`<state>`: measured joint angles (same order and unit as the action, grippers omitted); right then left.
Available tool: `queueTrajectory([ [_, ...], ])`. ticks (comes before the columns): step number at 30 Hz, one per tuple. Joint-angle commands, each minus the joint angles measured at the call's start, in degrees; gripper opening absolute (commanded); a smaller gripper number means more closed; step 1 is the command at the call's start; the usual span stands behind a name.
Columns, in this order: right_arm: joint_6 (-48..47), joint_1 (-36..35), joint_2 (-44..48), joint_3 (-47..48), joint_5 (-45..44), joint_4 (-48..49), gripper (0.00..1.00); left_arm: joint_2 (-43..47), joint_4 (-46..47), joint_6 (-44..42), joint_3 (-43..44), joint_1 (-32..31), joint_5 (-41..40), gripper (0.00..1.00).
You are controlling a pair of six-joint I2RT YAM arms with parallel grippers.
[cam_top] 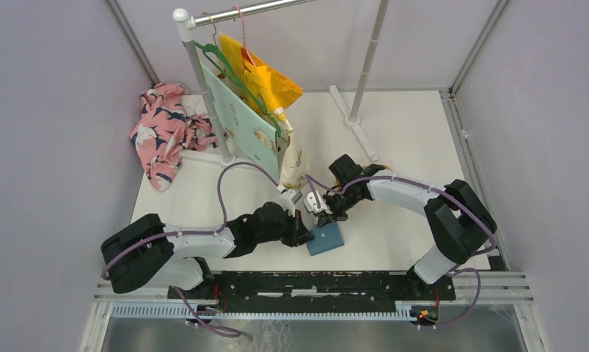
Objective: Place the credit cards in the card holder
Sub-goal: Close the card holder at the center of the board.
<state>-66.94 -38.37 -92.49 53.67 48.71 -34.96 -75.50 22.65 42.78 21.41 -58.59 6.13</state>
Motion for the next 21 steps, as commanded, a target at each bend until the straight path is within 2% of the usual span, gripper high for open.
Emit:
queueTrajectory([
  [1, 1.36, -0.19, 1.79, -0.36, -0.37, 2.92, 0.0, 0.91, 3.37, 3.22, 2.62, -0.07, 3.15, 0.07],
  [6, 1.24, -0.16, 2.15, -0.62, -0.46, 2.78, 0.0, -3.29, 7.51, 4.77, 2.32, -0.1, 4.37, 0.07],
  [11, 1.09, -0.15, 3.1, -1.95, -0.98, 3.44, 0.0, -6.78, 7.88, 4.8, 2.88, -0.12, 2.86, 0.03],
  [21, 1.09, -0.22, 5.52, -4.5, -0.81, 4.83, 0.0, -7.93, 1.72, 6.45, 2.5, -0.05, -2.5, 0.02],
])
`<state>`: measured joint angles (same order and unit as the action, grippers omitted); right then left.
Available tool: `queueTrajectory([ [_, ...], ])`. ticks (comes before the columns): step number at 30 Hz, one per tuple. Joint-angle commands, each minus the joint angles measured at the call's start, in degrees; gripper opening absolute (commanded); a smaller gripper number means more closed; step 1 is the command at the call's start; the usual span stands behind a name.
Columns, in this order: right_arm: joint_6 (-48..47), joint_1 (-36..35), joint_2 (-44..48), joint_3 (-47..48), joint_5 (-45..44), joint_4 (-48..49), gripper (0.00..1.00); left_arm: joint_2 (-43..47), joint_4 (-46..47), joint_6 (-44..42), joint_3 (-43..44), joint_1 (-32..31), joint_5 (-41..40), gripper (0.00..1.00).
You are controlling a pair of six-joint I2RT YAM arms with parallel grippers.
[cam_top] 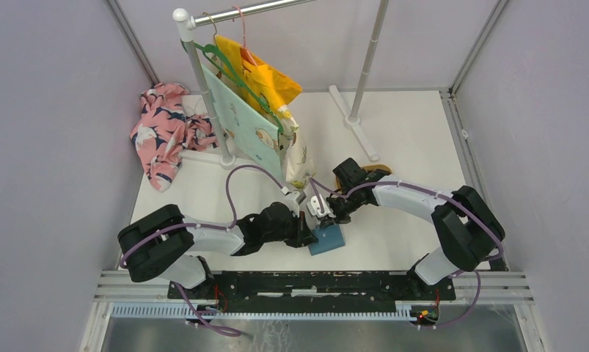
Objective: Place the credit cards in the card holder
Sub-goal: Close the card holder at the center of the board.
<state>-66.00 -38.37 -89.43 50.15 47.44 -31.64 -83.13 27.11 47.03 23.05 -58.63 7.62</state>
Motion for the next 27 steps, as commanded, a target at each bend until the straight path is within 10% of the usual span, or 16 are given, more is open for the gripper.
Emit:
queueTrajectory([
  [1, -0.07, -0.13, 2.49, -1.31, 0.29, 1.54, 0.0, -0.21, -3.22, 2.34, 0.92, -0.07, -4.15, 0.02],
  [27, -4.61, -1.24, 5.4, -4.36, -0.6, -0.21, 0.0, -1.73, -3.9, 2.68, 0.88, -0.1, -5.0, 0.02],
])
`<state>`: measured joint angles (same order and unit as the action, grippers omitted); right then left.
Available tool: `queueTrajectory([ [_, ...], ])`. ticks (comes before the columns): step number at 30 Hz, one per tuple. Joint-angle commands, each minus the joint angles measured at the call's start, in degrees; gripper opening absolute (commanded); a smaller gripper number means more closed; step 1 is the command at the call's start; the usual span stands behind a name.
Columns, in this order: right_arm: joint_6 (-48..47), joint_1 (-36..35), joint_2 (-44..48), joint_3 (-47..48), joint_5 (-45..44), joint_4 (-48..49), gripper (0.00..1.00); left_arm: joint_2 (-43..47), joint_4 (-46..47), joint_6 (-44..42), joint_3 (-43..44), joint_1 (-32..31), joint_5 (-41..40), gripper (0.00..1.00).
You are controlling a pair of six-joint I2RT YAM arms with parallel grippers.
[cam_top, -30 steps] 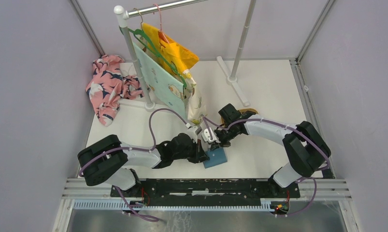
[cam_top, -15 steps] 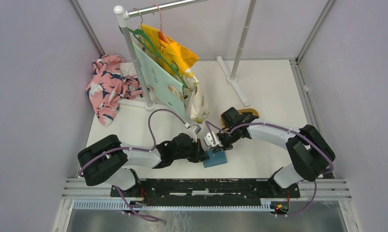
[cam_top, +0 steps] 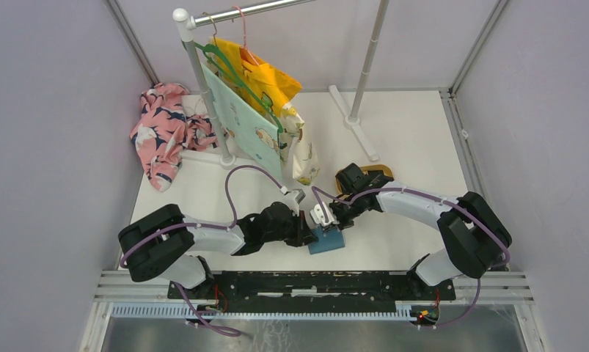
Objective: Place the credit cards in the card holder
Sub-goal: Close the card holder at the center of the board.
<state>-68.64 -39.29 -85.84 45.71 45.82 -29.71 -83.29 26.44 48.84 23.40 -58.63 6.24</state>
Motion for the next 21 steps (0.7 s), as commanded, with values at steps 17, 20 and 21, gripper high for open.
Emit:
queueTrajectory([
  [17, -5.97, -1.81, 1.02, -1.15, -0.92, -5.1, 0.0, -1.28, -3.23, 1.17, 0.4, -0.14, -3.43, 0.02],
  [20, -6.32, -1.82, 1.42, -1.24, -1.35, -5.3, 0.0, -1.33, -3.23, 1.17, 0.29, -0.17, -3.54, 0.02],
  [21, -6.5, -1.84, 1.47, -1.24, -1.35, -5.47, 0.0, -1.35, -3.23, 1.17, 0.29, -0.12, -3.58, 0.02],
])
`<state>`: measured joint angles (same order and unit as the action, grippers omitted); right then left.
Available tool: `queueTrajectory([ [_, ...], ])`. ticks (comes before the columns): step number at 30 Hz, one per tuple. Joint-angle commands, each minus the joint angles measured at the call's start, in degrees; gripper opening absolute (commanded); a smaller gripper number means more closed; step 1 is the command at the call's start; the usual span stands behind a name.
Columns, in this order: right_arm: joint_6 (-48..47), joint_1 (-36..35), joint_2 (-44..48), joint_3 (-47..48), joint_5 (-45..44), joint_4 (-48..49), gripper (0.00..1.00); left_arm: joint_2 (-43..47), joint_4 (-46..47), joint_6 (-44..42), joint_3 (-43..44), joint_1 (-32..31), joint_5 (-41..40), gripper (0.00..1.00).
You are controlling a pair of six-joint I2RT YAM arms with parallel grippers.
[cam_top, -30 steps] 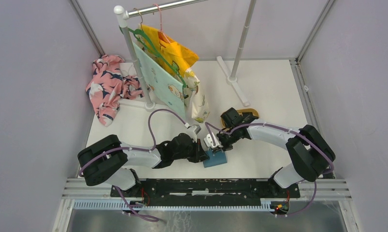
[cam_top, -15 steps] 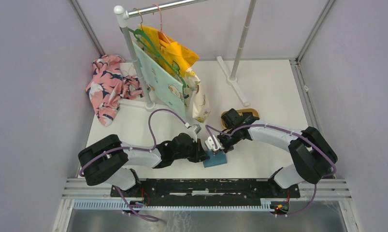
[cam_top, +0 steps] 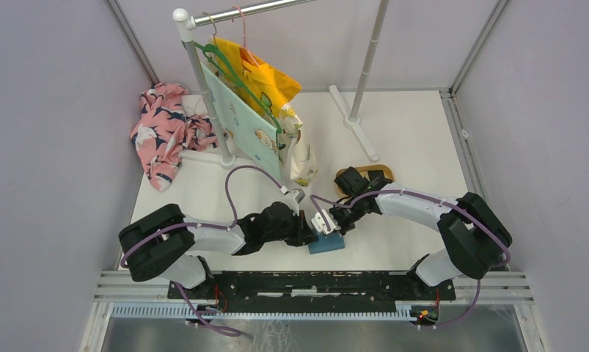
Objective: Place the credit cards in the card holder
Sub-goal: Close the card holder at the center of the board.
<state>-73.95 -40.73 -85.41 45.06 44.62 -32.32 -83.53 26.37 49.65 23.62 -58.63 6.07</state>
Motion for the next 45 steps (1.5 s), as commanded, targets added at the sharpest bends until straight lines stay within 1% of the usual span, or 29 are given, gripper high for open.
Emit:
queueTrajectory([
  [1, -1.43, -0.39, 0.93, -0.59, -0.15, -3.06, 0.0, -1.13, -3.17, 0.36, 0.11, -0.12, -3.37, 0.02],
  [6, -2.92, -0.57, 0.29, -0.5, -0.12, -4.35, 0.0, -1.01, -3.17, 0.36, 0.03, -0.13, -3.41, 0.02],
  [17, -6.64, -2.46, -0.49, -1.8, -3.75, -6.7, 0.0, -0.94, -3.17, 0.36, 0.03, -0.14, -3.26, 0.02],
  [22, -8.0, -3.45, -0.38, -3.54, -6.58, -6.96, 0.0, -0.93, -3.17, 0.36, -0.02, -0.15, -3.29, 0.02],
  [33, -11.37, -3.57, 2.15, -8.42, -9.21, -7.1, 0.0, -0.76, -3.63, 0.1, 0.28, -0.16, -3.17, 0.02],
  [45, -13.14, -3.72, 1.37, -10.46, -11.36, -7.87, 0.0, 0.27, -3.87, -0.07, 0.59, -0.08, -2.56, 0.02],
])
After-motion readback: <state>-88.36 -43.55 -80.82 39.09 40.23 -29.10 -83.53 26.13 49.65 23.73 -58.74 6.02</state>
